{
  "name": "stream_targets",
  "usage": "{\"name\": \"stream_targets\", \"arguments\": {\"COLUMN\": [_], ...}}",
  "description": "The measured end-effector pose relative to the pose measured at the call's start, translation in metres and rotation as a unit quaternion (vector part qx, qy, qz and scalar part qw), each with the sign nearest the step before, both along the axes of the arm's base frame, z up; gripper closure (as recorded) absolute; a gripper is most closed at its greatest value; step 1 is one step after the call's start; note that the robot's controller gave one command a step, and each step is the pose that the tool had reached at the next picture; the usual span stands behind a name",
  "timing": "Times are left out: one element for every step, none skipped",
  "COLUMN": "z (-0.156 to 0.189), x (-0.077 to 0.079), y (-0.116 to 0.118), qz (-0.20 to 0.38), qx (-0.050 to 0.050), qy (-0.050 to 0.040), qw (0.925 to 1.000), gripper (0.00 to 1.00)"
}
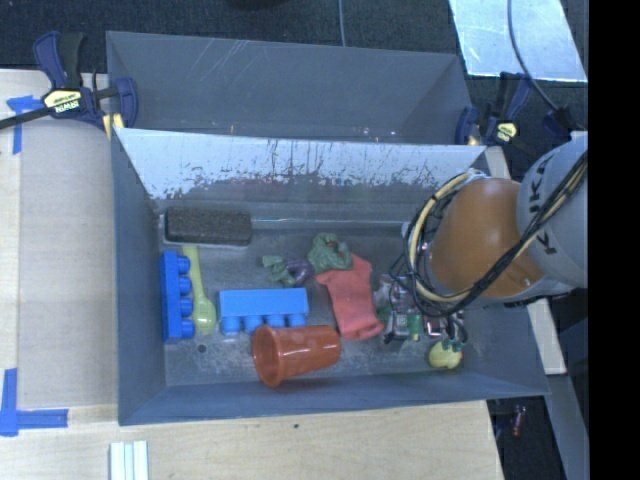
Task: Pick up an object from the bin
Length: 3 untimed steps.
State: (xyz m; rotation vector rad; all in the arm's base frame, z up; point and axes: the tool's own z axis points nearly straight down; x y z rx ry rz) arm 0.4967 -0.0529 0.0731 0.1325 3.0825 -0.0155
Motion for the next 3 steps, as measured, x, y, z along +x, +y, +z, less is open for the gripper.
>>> {"name": "stream_targets", "arguments": {"z": [0.0,0.0,0.0], "x": [0.004,0.0,0.0], "y": [0.006,-0.006,-0.006], "qz": [0.005,0.013,0.014], "qx": [-0.002,-0.001,-0.001], "qy": [-0.0012,-0.0044,-0.0044], "qw": [1.0,0.9999,0.9999], "gripper": [1.0,1.0,1.0]}}
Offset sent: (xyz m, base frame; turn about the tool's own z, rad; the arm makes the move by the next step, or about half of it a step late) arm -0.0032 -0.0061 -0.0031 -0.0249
